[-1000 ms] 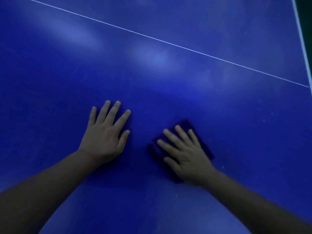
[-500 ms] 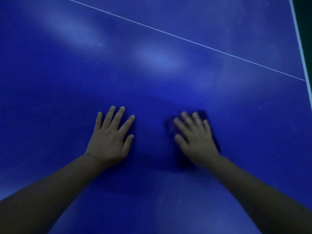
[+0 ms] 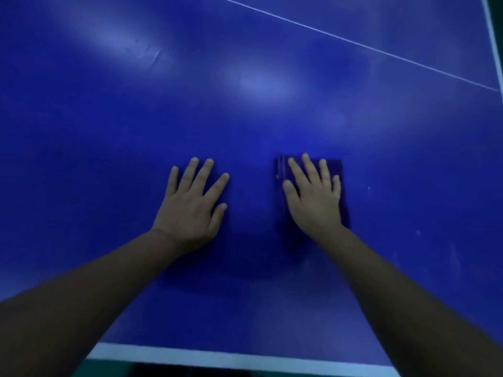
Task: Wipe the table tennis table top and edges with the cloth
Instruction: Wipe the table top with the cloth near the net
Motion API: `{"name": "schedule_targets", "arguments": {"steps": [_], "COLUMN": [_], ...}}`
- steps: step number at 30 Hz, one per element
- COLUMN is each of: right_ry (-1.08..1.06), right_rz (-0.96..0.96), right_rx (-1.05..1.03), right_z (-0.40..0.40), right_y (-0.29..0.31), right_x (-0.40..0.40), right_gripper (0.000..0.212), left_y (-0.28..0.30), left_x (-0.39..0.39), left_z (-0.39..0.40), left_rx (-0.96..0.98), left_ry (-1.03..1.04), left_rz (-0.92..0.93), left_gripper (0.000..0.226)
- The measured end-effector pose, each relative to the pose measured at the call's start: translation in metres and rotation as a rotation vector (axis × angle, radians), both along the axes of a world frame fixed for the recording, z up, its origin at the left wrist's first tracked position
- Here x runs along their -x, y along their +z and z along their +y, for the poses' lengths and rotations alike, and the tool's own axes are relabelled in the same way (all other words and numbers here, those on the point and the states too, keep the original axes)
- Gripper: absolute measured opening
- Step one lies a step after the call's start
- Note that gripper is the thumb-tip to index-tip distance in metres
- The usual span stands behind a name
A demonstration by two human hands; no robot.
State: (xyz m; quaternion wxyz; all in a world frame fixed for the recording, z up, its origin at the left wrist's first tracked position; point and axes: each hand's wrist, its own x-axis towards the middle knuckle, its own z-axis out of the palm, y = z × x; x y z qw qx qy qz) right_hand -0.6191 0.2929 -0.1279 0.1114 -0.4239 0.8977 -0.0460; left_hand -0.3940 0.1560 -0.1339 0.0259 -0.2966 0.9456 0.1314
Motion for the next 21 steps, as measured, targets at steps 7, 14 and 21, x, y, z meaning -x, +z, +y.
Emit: {"name": "schedule_targets", "arguments": {"steps": [7,14,21], "right_ry": [0.476,-0.152,0.362], "right_rz": [0.051,0.042,0.034], "right_rx": [-0.002,-0.017,-0.053], "right_z": [0.096,0.048,0.164], "right_y": [0.001,-0.003,0.007], "right_x": [-0.098,-0.066,-0.17], "right_gripper": [0.054,0.058,0.056], "left_y": [0.0,0.001,0.001], "left_x": [-0.028,-0.059,-0.072], "left_z": [0.034,0.059,0.08], "left_rx": [-0.01,-0.011,-0.034], "left_ry": [-0.025,-0.017,0.04], "left_rz": [0.013,-0.026,-0.014], "left_gripper": [0.063,0.064,0.063]}}
